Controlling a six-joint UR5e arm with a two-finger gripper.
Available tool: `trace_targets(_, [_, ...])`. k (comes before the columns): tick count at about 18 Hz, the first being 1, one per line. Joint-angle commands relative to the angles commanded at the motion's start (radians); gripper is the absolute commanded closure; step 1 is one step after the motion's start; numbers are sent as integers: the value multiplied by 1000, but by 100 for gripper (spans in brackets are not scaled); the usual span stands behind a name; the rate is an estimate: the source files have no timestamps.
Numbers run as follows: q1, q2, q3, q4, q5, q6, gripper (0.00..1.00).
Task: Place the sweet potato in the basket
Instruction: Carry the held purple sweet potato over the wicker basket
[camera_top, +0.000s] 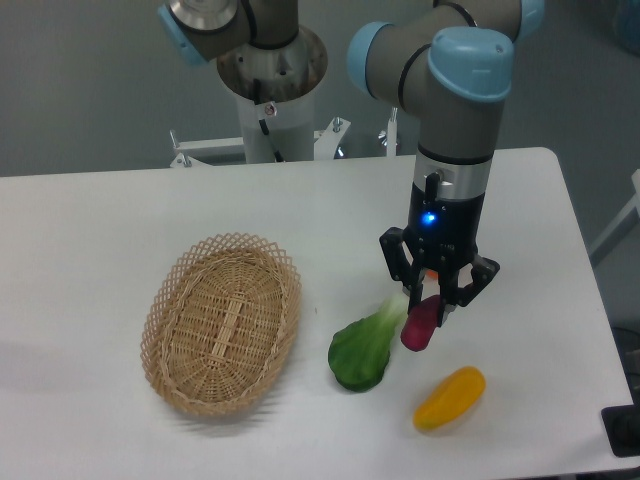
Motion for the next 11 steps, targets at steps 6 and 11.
trace_targets(6, [-58, 9, -18, 0, 12, -72, 68])
trace_targets(11, [-115, 43, -63, 8, 21, -155, 68])
